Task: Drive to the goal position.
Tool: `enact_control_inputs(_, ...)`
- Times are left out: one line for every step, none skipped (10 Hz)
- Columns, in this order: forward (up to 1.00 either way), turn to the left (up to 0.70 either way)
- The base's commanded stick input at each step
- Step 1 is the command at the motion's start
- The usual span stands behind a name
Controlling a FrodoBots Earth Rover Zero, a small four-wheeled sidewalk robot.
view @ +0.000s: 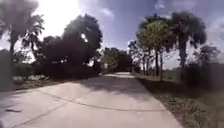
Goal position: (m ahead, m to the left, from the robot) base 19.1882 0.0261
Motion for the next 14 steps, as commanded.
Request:
enact_control_inputs(1.0,0.0)
enact_control_inputs(1.0,0.0)
enact_control_inputs(1.0,0.0)
enact_control_inputs(1.0,0.0)
enact_control_inputs(1.0,0.0)
enact_control_inputs(1.0,0.0)
enact_control_inputs(1.0,0.0)
enact_control_inputs(1.0,0.0)
enact_control_inputs(1.0,0.0)
enact_control_inputs(1.0,0.0)
enact_control_inputs(1.0,0.0)
enact_control_inputs(1.0,0.0)
enact_control_inputs(1.0,0.0)
enact_control_inputs(1.0,0.0)
